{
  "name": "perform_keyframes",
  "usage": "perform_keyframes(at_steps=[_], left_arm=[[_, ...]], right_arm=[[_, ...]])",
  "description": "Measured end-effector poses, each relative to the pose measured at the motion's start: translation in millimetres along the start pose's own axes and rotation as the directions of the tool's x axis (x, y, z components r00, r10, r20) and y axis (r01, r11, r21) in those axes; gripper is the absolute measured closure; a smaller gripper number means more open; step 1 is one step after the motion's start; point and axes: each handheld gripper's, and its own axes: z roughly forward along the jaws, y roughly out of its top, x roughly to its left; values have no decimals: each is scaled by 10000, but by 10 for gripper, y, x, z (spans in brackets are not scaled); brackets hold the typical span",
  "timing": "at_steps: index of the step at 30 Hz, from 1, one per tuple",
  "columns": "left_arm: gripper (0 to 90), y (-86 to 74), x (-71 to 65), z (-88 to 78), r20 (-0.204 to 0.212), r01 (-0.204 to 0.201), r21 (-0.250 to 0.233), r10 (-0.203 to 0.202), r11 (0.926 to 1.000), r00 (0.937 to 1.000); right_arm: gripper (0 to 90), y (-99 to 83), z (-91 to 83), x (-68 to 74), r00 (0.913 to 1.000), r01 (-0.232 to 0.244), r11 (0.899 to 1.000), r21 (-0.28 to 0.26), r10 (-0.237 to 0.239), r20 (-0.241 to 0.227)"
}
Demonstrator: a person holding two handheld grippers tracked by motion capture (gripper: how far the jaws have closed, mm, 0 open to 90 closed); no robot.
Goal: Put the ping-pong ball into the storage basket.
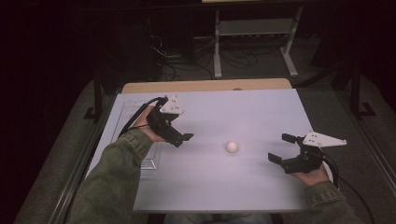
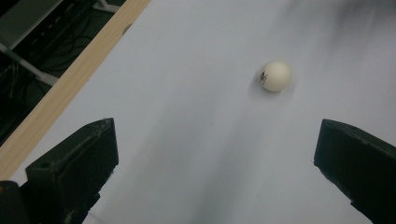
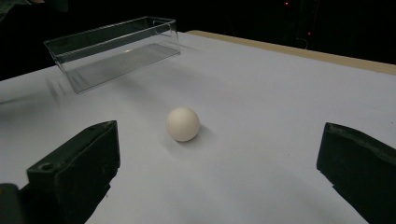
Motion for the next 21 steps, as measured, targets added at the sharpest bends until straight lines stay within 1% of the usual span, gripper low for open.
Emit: perform_keyframes(at_steps=[2,9,13,21], left_arm=[[0,25,0,38,62,-83,122,82,9999,9999],[0,96,-10,130,243,-243,321,235,9992,9994],[0,150,-17,191,387,-372,492,354,9981,9986],[0,255,-35,295,611,-667,699,625,9953,9962]], right_arm=[[0,0,2,2,10000,12,10000,7,-12,-15],[0,0,5,3,10000,-12,10000,19,12,-45],[0,-4,14,1,10000,-29,10000,88,30,-69],[0,-1,5,-1,10000,-15,10000,19,15,-91]])
